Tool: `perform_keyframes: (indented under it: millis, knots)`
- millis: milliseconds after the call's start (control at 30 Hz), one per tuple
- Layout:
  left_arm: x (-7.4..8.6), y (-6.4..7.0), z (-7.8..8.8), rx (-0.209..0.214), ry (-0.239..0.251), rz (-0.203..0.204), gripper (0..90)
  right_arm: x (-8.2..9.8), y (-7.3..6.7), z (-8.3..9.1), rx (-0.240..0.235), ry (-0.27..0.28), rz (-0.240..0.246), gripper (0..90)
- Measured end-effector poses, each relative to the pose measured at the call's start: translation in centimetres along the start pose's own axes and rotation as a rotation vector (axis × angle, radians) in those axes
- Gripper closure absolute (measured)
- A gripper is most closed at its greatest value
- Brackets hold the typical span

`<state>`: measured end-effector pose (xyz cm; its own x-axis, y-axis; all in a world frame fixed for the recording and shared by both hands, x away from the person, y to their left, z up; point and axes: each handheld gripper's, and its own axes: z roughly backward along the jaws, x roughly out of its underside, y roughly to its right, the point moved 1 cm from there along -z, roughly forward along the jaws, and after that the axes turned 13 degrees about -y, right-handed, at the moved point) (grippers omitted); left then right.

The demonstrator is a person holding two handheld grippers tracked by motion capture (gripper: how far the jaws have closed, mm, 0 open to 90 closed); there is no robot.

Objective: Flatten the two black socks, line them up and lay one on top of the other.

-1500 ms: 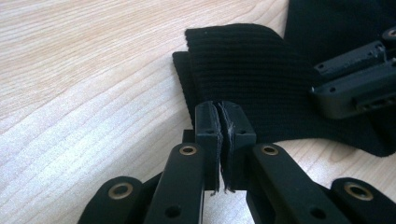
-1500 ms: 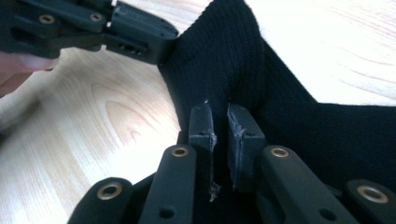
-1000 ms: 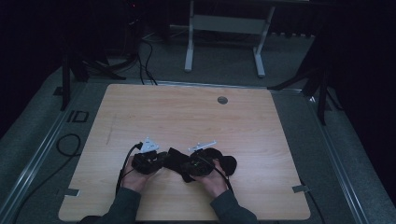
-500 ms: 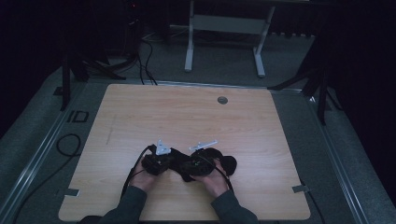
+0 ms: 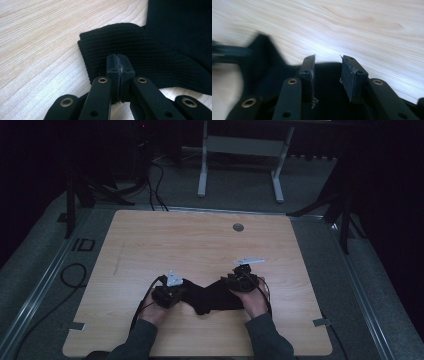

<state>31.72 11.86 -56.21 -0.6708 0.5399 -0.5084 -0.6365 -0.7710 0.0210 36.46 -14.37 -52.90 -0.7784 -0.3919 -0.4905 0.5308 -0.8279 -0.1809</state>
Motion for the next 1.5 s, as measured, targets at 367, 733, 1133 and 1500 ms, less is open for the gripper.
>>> perform_keyframes:
  millis: [367, 733, 1133, 1500]
  knots:
    - [0.1, 0.1, 0.0, 0.000, 0.001, 0.004, 89.5, 0.7, 2.2, -2.6, 0.097, -0.043, -0.056, 70.3]
    - [0.1, 0.0, 0.0, 0.010, 0.007, 0.008, 89.5, 1.2, 0.7, -2.1, 0.116, -0.040, 0.006, 86.3]
    - [0.2, 0.0, 0.0, 0.015, 0.007, 0.007, 89.5, 1.7, -1.6, 3.1, 0.056, 0.084, 0.052, 86.2]
    - [0.2, 0.0, -0.1, 0.016, 0.016, 0.015, 89.5, 2.9, -1.3, 6.8, 0.064, 0.148, 0.036, 86.2]
